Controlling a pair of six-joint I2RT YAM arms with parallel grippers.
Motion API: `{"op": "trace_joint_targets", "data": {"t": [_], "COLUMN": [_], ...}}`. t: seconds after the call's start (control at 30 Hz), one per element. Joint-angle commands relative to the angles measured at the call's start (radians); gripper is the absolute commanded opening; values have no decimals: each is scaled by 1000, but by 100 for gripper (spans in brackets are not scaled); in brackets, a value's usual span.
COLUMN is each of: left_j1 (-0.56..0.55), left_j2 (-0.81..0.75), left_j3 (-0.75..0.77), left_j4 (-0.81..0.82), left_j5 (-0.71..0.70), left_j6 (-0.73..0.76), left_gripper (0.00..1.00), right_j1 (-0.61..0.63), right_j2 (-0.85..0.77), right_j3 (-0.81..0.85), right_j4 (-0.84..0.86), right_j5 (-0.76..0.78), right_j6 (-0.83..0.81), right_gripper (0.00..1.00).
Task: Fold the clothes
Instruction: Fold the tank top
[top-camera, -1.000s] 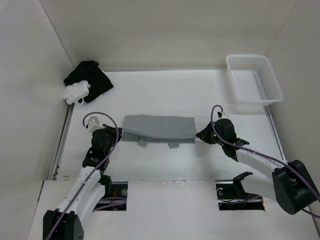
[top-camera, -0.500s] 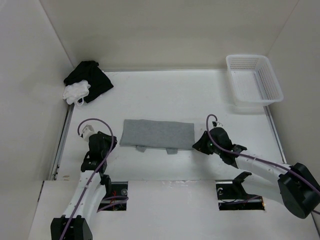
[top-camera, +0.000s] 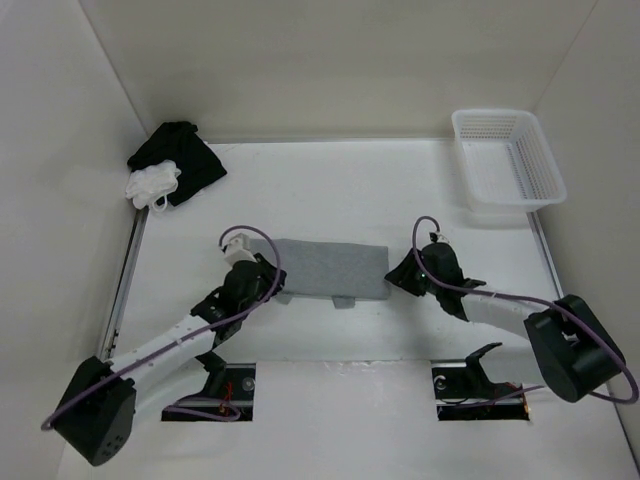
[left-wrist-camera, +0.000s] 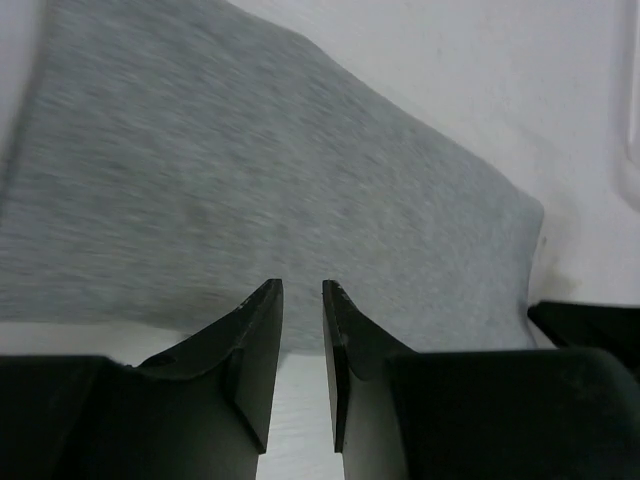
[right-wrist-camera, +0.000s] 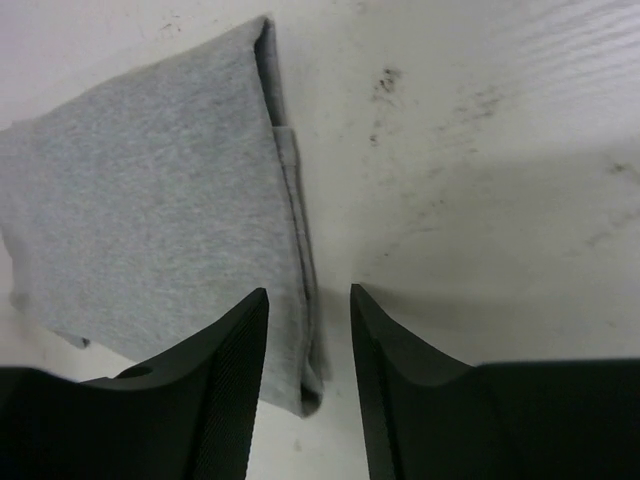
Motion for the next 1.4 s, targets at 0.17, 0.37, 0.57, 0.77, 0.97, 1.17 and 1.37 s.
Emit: {"op": "trace_joint_targets", "data": {"t": [0.17,0.37,0.57,0.77,0.97,1.17,1.37], "left_j1": [-220,-203,-205,-223,-226,-208,-162], "left_j2": [141,118,118,171,147,51,-37], "left_j3": [103,96,94,96,89,40,-9], "left_j4": [256,281,287,328,340,328,314], "left_j5": [-175,-169,-167,-146,-140,-115,-72], "left_j6": [51,65,72,59,54,54,51], "left_gripper": [21,21,21,21,21,22,22], "right_j1": [-2,7,-12,-32,53,238,335], "right_j2": [136,180,-94,-521,-560,-275,18], "right_j3": [19,-4,-71,-21,178,414,618], "right_j4": [132,222,152,-289,-471,-477,-479], "right_j5": [-76,-51,54,139,195,289,308], "right_j6": [51,126,128,40,-7,-26,-31], "right_gripper": [32,9,0,0,0,1,2]}}
